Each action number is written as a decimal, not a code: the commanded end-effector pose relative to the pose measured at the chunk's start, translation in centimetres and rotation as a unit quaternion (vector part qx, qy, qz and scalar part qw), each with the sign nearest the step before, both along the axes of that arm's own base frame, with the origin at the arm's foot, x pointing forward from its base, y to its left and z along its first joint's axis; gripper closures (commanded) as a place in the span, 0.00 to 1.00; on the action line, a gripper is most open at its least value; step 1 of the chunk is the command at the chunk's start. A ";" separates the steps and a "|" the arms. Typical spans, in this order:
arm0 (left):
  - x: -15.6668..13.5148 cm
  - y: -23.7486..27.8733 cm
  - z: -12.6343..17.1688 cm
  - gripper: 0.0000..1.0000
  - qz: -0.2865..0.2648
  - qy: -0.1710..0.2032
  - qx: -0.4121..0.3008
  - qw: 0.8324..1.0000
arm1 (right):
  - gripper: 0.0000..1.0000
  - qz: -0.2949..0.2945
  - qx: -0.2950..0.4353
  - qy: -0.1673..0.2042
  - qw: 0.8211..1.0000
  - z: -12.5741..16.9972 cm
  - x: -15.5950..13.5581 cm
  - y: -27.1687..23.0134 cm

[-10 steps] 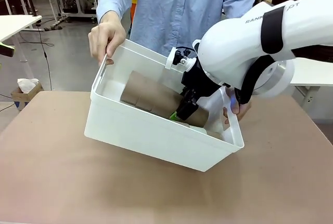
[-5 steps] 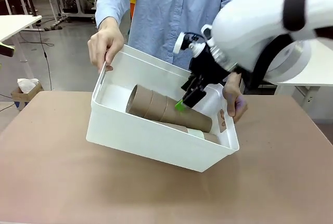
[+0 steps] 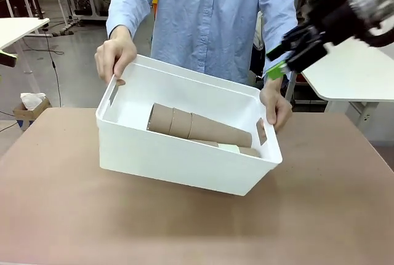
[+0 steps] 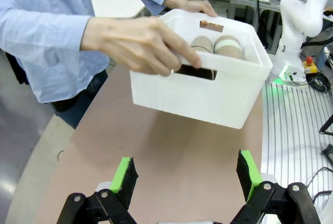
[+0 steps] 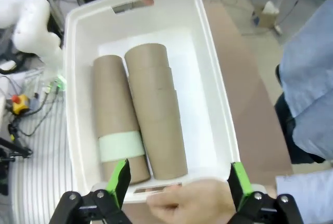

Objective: Stack the cups and store them in the basket.
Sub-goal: Place the stack of Reusable plastic cups into the Pantry Basket.

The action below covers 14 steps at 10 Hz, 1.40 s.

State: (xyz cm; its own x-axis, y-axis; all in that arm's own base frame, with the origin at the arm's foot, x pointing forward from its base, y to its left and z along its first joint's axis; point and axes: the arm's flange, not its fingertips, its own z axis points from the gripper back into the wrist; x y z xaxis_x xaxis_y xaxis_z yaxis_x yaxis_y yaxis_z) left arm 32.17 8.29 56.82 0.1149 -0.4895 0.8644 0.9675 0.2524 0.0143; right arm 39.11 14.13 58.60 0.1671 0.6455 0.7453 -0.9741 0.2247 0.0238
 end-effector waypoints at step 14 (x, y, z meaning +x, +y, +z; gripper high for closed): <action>0.0 -0.1 0.2 0.00 -0.001 0.000 -0.005 1.000 | 0.00 -0.011 0.110 -0.051 0.993 -2.5 -4.2 -10.1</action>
